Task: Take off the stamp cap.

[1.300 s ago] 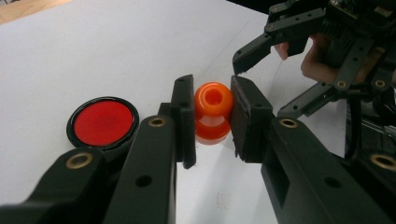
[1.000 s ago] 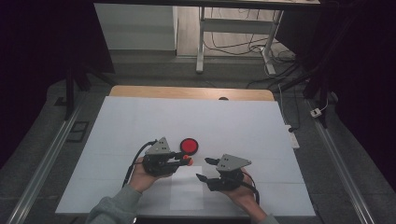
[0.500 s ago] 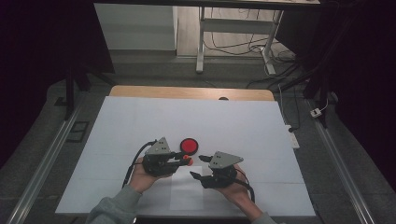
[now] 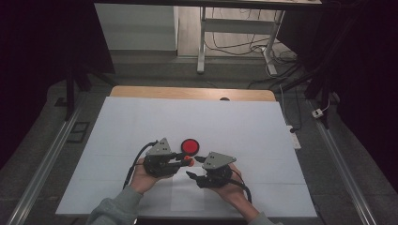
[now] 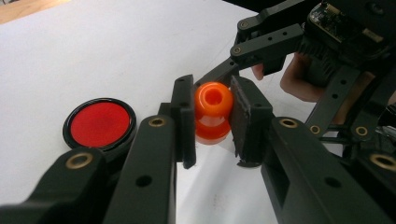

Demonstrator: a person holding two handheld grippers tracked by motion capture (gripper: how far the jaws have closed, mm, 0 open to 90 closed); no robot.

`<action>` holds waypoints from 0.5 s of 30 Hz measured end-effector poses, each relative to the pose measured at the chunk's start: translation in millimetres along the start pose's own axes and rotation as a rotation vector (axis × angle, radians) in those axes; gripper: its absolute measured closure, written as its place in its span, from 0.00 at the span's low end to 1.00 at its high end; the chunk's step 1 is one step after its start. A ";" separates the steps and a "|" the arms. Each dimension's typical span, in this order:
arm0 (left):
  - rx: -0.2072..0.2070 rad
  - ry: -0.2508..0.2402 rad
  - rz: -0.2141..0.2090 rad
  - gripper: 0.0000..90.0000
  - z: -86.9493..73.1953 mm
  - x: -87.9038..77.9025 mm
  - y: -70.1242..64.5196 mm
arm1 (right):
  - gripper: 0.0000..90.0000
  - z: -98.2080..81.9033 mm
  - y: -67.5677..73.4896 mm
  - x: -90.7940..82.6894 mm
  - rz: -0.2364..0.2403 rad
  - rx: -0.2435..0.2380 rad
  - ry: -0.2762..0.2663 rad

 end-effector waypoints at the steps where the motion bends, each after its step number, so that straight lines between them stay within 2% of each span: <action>1: 0.000 0.001 0.001 0.80 -0.2 0.3 0.1 | 0.45 -0.1 0.0 0.8 -0.001 -0.001 0.003; 15: -0.008 0.008 0.003 0.80 -1.5 2.0 1.4 | 0.53 2.7 0.3 3.3 -0.022 -0.020 -0.006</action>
Point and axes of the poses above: each handheld gripper's, and its own axes: x roughly forward along the jaws, z roughly out of its top, y roughly to its left, the point moved 8 cm from there along x, roughly forward along the jaws, and after that the axes turned 8 degrees about z, right-handed, at the moved point
